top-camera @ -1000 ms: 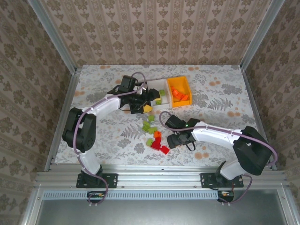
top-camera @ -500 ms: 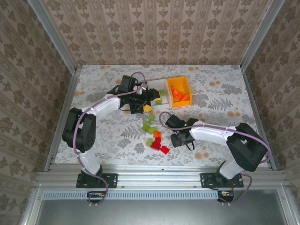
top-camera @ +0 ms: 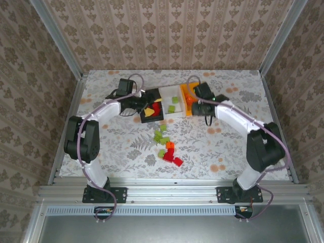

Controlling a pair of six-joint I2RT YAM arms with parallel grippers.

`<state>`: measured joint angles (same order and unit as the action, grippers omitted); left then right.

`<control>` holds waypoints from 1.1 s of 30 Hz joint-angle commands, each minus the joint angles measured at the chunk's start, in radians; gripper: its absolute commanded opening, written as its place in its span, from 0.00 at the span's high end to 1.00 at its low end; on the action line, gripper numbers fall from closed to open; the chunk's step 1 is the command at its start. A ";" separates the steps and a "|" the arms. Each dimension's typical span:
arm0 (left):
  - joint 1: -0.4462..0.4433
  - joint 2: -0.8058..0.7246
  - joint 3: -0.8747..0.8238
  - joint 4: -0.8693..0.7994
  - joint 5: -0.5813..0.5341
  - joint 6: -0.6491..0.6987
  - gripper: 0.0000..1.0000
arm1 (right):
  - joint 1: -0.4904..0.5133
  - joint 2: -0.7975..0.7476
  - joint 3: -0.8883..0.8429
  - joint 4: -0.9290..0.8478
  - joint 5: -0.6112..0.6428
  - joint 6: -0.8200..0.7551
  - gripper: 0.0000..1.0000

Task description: Sort the legos into containers by color

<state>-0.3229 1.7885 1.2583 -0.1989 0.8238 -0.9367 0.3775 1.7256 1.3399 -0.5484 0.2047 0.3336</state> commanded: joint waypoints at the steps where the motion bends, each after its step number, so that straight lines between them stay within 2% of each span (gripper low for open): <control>1: 0.058 -0.038 0.033 -0.032 -0.005 0.034 0.03 | -0.011 0.138 0.126 -0.054 0.026 -0.091 0.58; 7: 0.148 -0.031 0.028 -0.027 -0.017 0.035 0.03 | -0.061 0.357 0.414 -0.136 0.002 -0.116 0.55; 10: 0.154 -0.027 0.027 -0.019 -0.010 0.033 0.02 | -0.062 0.397 0.495 -0.168 -0.007 -0.134 0.43; 13: 0.149 -0.026 0.023 -0.007 -0.002 0.020 0.02 | -0.059 0.361 0.503 -0.173 -0.019 -0.137 0.35; 17: 0.135 -0.030 0.018 0.006 0.006 0.009 0.02 | -0.043 0.234 0.410 -0.141 -0.018 -0.117 0.31; 20: 0.115 -0.032 0.017 0.007 0.005 0.007 0.02 | 0.027 0.107 0.276 -0.094 -0.039 -0.070 0.32; 23: 0.091 -0.032 0.015 0.003 0.004 0.007 0.02 | 0.149 0.022 0.112 -0.030 -0.035 -0.013 0.33; 27: 0.086 -0.048 0.000 0.006 -0.013 -0.005 0.02 | 0.288 0.029 -0.017 0.021 -0.088 0.083 0.35; 33: 0.115 -0.048 -0.008 0.004 -0.024 -0.011 0.02 | 0.446 0.107 -0.031 0.049 -0.116 0.119 0.28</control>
<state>-0.2249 1.7668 1.2598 -0.2035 0.8074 -0.9352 0.7986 1.8088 1.3159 -0.5236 0.1108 0.4053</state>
